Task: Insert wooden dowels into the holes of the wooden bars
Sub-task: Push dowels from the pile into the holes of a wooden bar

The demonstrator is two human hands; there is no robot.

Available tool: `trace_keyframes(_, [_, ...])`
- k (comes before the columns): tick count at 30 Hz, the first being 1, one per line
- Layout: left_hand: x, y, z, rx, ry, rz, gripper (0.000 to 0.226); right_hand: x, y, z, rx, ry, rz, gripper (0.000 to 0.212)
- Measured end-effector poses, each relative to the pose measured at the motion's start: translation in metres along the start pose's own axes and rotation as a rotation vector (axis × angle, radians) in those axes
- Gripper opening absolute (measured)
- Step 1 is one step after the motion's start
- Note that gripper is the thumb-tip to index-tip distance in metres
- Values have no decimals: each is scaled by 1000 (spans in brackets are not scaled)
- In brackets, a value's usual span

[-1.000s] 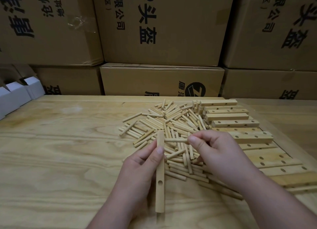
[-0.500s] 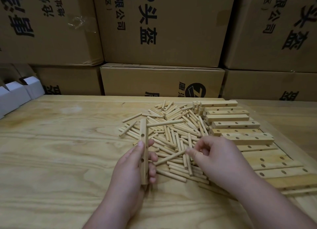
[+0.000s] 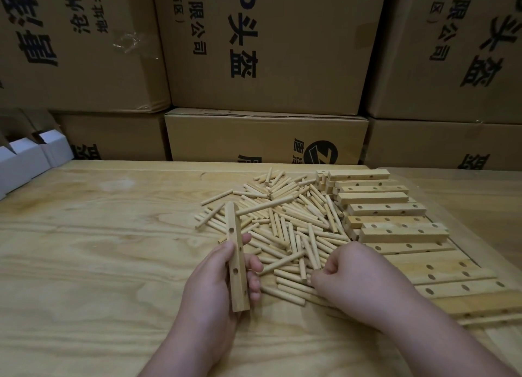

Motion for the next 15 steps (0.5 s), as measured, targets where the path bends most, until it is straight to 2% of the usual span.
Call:
trace_keyframes(2, [0,1,0,5,-7,-14,36,3,0,0,3,-59,76,29])
trace_keyframes(5, [1,3,1,32,-28,-46,38,10,0,-2,106,-267,168,17])
trace_keyframes(8, [0,4,1,39,-24,-60,38,15,1,-5,226,-457,169,6])
trace_keyframes(15, [-1,4,1,28,-6,-17,36,11,1,-6,320,-506,155,6])
Point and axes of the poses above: each hand's wrist, its own y-axis away from the middle knuckle, its own x-axis out of the back of the hand, z = x × y, the point moved 1 cm from there along -y, towards the middle knuckle, and after that the axes turned 13 degrees about x, right-handed, at the moved point
